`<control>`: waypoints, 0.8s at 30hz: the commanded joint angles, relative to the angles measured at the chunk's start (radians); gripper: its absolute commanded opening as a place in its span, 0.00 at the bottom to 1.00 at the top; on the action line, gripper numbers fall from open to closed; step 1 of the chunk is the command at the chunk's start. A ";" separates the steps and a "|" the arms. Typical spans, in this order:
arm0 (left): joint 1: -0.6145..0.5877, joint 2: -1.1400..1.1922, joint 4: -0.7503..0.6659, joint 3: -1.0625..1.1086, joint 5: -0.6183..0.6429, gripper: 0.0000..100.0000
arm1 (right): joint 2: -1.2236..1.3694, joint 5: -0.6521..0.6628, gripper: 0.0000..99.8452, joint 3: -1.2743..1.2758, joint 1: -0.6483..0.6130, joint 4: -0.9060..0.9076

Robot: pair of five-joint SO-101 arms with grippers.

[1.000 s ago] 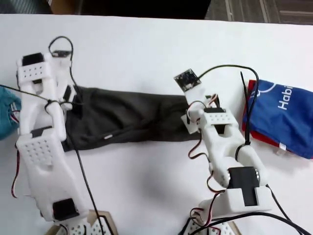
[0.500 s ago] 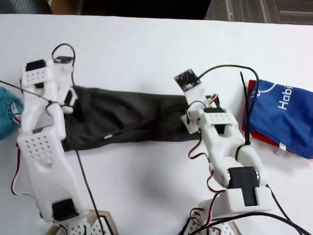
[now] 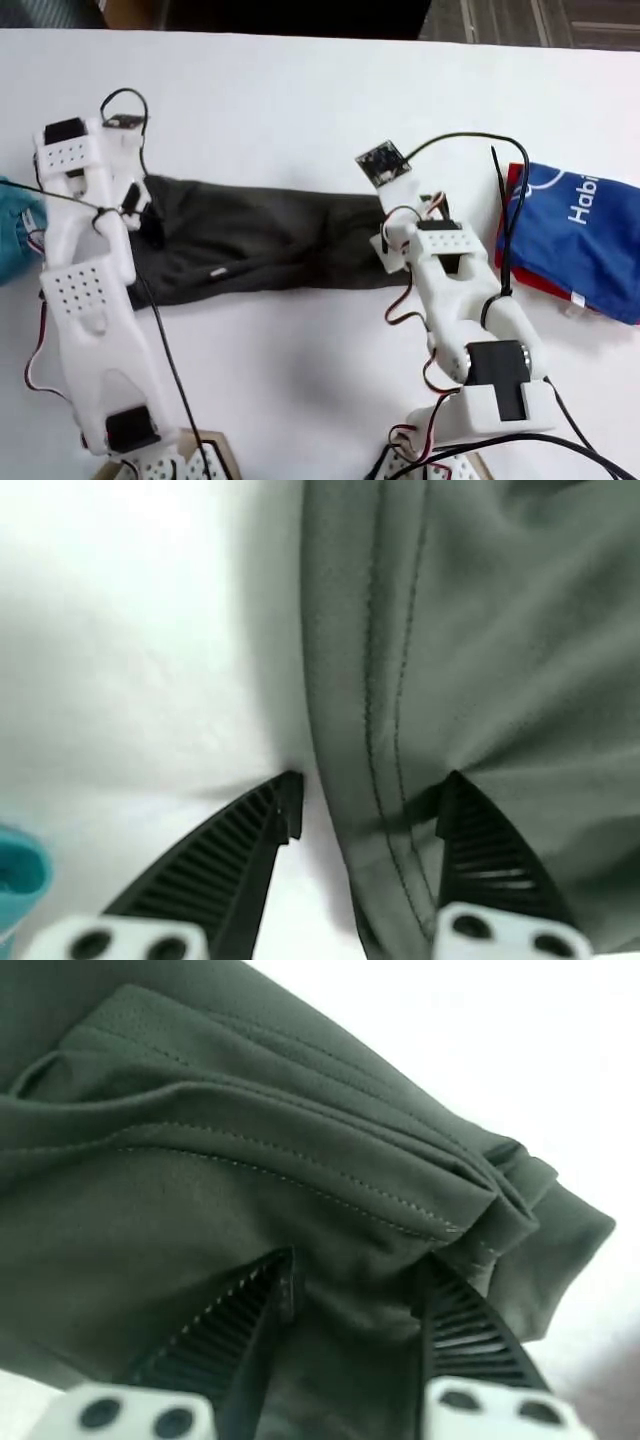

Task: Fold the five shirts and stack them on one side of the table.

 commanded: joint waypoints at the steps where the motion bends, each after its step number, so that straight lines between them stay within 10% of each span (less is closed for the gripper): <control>1: 0.052 0.023 0.015 -0.002 -0.008 0.12 | -0.070 -0.011 0.18 -0.006 0.038 -0.010; 24: -0.222 -0.196 0.021 0.044 -0.147 0.03 | -0.667 -0.230 0.18 0.347 0.102 -0.130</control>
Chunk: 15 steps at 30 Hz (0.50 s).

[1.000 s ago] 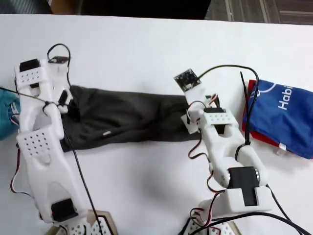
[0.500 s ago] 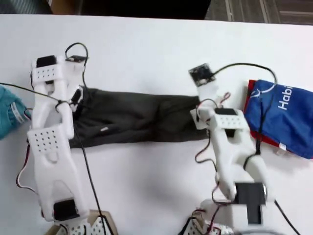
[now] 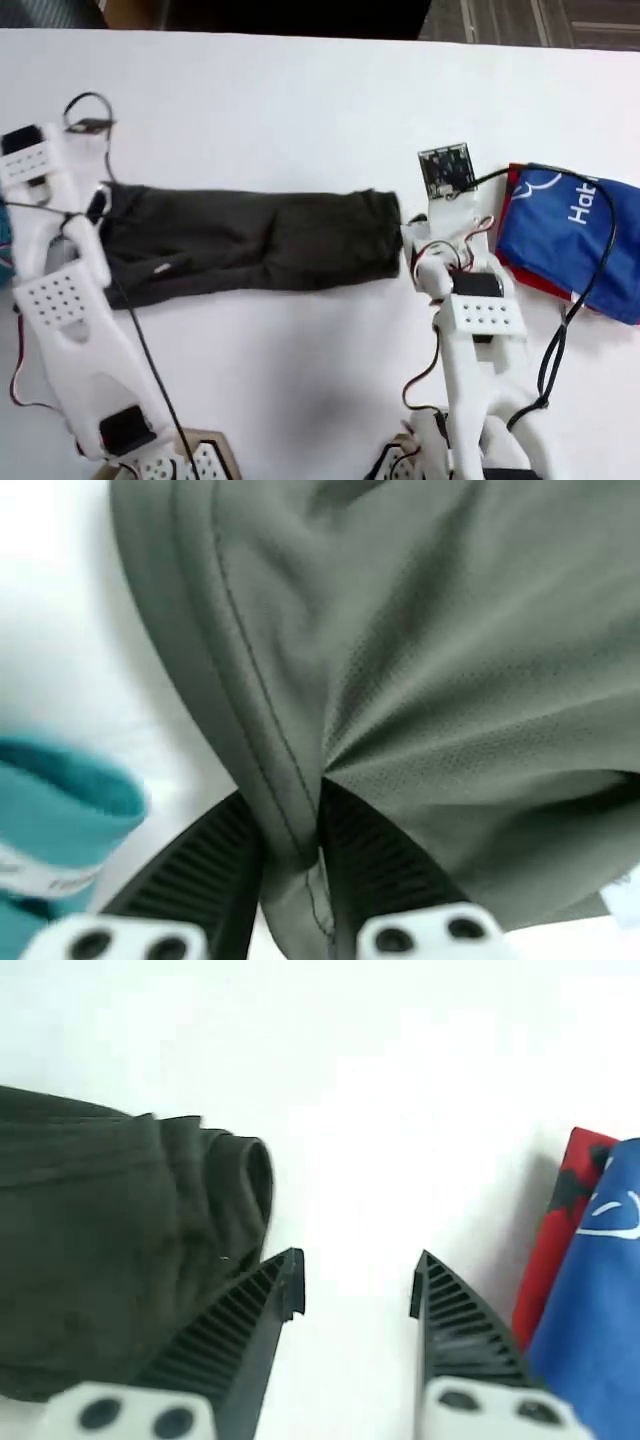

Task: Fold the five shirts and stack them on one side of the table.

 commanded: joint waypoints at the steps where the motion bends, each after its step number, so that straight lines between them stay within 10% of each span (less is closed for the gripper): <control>1: -0.052 -0.100 0.015 0.001 -0.017 0.03 | -0.042 -0.009 0.18 -0.003 0.013 -0.021; 15: 0.460 -0.717 0.011 0.403 0.078 0.03 | -0.050 -0.190 0.18 0.083 0.206 -0.205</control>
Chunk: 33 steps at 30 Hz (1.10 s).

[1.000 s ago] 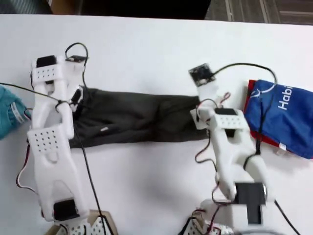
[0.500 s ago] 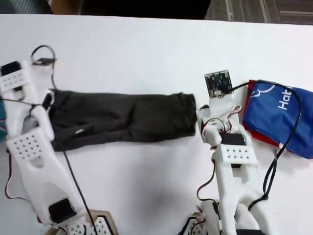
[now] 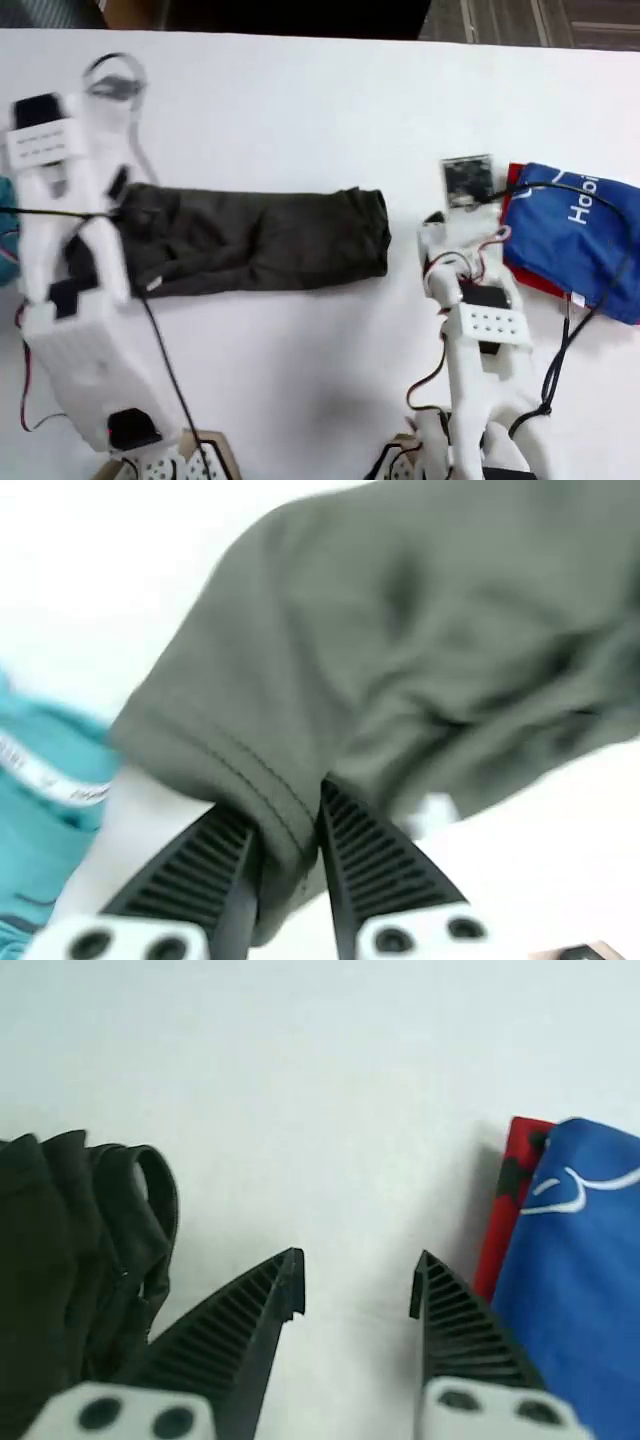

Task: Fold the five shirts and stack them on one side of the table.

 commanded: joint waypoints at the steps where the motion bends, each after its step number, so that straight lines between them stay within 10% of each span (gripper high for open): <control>1: 0.218 -0.152 0.009 0.030 0.041 0.03 | -0.050 -0.135 0.18 -0.011 0.101 -0.025; 12: 0.562 -0.140 -0.160 -0.090 0.057 0.03 | -0.050 -0.167 0.18 -0.031 0.183 -0.024; 33: 0.813 0.270 -0.224 -0.423 0.186 0.03 | -0.048 -0.169 0.18 -0.031 0.179 -0.024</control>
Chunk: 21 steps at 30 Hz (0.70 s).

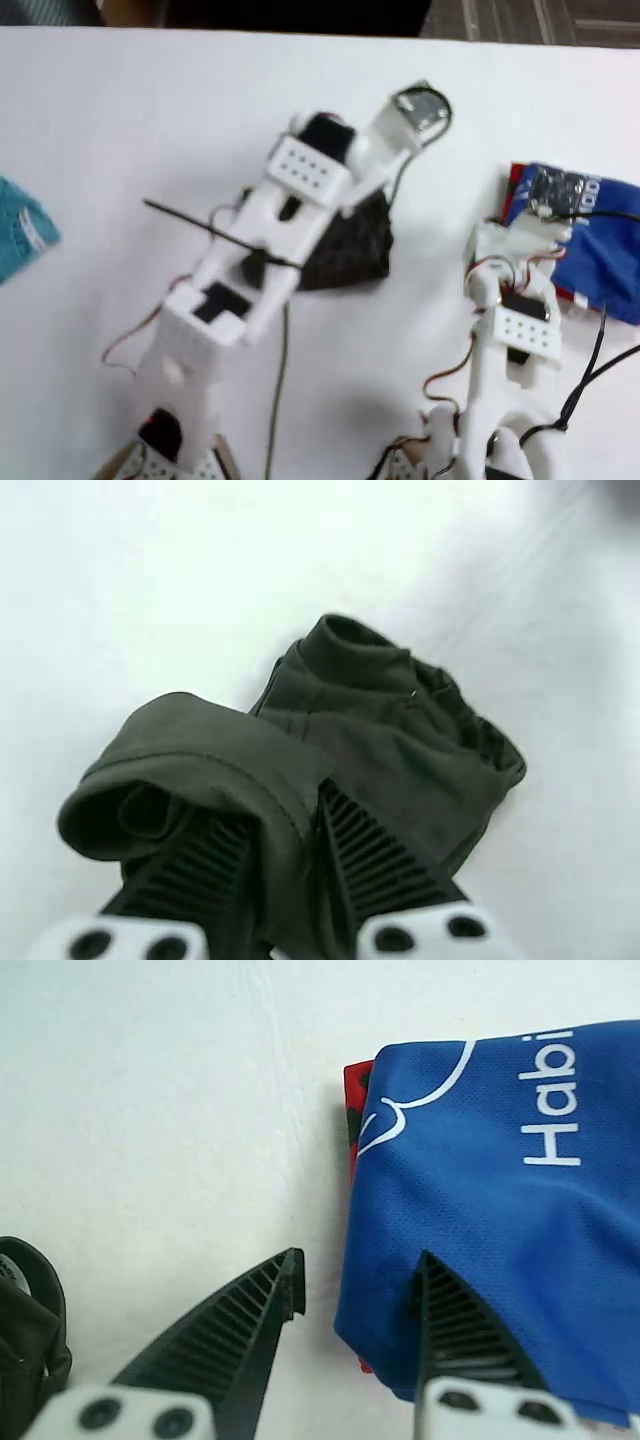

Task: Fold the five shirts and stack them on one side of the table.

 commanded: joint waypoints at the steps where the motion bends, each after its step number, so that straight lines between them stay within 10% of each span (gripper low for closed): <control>1: 0.040 0.048 0.029 -0.091 0.002 0.03 | -0.039 -0.008 0.18 -0.031 0.005 -0.024; 15: 0.038 0.164 0.066 -0.209 0.005 0.03 | -0.039 -0.008 0.18 -0.031 0.004 -0.024; 21: 0.032 0.164 0.147 -0.278 0.005 0.21 | -0.038 -0.008 0.18 -0.031 0.002 -0.024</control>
